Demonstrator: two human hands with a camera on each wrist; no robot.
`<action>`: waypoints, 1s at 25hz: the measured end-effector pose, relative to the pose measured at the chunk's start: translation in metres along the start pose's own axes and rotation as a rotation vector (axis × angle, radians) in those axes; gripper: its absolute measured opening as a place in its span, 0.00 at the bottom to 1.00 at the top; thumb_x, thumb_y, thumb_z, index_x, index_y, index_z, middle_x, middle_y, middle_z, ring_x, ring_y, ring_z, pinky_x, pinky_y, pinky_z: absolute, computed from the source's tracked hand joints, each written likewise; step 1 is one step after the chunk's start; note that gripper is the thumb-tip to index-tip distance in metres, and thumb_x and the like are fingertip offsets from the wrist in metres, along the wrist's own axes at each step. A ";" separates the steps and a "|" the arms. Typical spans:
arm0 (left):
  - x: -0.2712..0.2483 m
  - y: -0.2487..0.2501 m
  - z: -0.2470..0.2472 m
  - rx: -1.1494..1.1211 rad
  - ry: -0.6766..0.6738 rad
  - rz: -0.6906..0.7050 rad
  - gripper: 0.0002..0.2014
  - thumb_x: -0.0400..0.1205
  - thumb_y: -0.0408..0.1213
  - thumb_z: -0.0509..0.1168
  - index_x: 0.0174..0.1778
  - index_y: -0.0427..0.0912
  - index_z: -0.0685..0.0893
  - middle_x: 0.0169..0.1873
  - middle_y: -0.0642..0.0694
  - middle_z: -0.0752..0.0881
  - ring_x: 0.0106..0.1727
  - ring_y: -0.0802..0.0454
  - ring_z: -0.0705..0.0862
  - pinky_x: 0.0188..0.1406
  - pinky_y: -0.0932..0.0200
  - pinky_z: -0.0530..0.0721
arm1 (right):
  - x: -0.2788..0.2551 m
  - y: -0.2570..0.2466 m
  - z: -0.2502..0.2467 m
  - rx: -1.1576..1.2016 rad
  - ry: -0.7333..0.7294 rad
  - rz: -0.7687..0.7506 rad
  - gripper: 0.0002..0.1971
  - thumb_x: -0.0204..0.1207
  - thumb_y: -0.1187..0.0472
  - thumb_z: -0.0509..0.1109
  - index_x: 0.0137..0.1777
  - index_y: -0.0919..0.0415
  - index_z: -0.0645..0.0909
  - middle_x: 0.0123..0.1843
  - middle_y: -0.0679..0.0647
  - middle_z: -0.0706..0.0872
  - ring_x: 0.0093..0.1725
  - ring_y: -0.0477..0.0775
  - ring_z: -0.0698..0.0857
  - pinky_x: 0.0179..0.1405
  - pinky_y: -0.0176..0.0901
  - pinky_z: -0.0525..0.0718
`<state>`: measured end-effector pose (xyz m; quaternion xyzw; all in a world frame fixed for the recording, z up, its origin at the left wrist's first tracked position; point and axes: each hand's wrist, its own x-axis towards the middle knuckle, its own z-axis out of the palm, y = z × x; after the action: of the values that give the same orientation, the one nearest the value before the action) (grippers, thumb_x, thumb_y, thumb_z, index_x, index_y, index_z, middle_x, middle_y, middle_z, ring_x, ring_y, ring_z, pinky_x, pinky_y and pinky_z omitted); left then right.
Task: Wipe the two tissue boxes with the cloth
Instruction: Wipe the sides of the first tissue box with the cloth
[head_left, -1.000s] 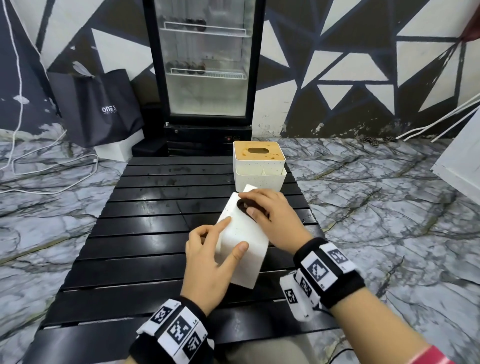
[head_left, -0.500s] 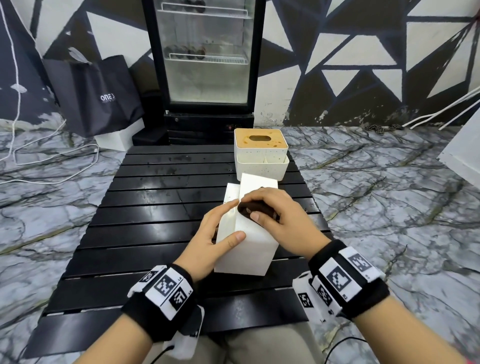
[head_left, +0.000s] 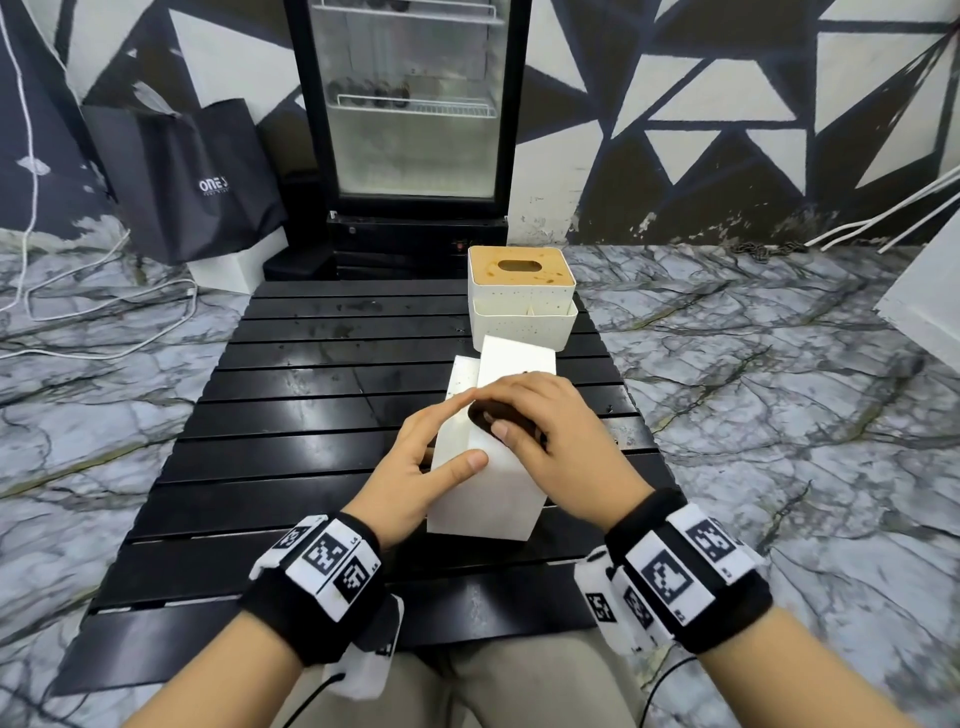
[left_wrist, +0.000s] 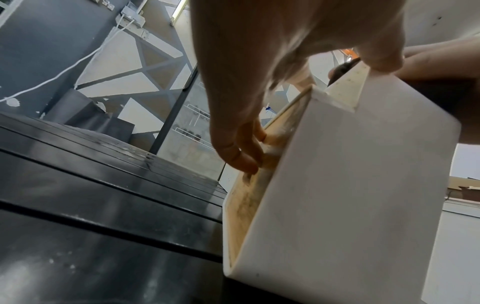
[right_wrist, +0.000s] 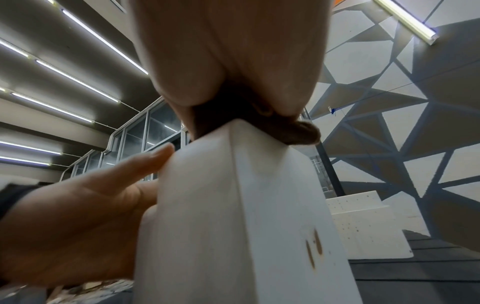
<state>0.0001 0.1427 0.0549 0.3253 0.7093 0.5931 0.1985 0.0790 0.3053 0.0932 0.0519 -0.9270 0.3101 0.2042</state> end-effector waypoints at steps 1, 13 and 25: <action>0.000 0.000 0.000 0.000 -0.005 0.001 0.26 0.65 0.61 0.67 0.58 0.86 0.70 0.67 0.64 0.71 0.67 0.57 0.77 0.65 0.61 0.78 | -0.003 -0.002 0.003 -0.024 0.011 -0.007 0.16 0.77 0.57 0.61 0.63 0.49 0.77 0.58 0.42 0.80 0.63 0.46 0.72 0.66 0.32 0.65; -0.001 -0.001 -0.009 -0.007 -0.051 -0.024 0.28 0.64 0.60 0.70 0.60 0.83 0.73 0.68 0.60 0.74 0.63 0.52 0.81 0.68 0.49 0.78 | -0.014 -0.005 0.007 -0.098 0.022 -0.126 0.16 0.78 0.54 0.59 0.64 0.52 0.77 0.59 0.46 0.81 0.62 0.50 0.73 0.66 0.36 0.66; -0.004 0.000 -0.011 -0.044 -0.050 -0.058 0.27 0.64 0.59 0.69 0.60 0.83 0.74 0.67 0.65 0.72 0.60 0.51 0.83 0.56 0.61 0.83 | 0.030 0.030 -0.009 0.011 -0.079 -0.009 0.16 0.78 0.55 0.61 0.65 0.50 0.77 0.62 0.45 0.79 0.66 0.50 0.72 0.66 0.39 0.63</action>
<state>-0.0048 0.1321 0.0570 0.3147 0.6999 0.5944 0.2404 0.0487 0.3354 0.0958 0.0697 -0.9325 0.3119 0.1684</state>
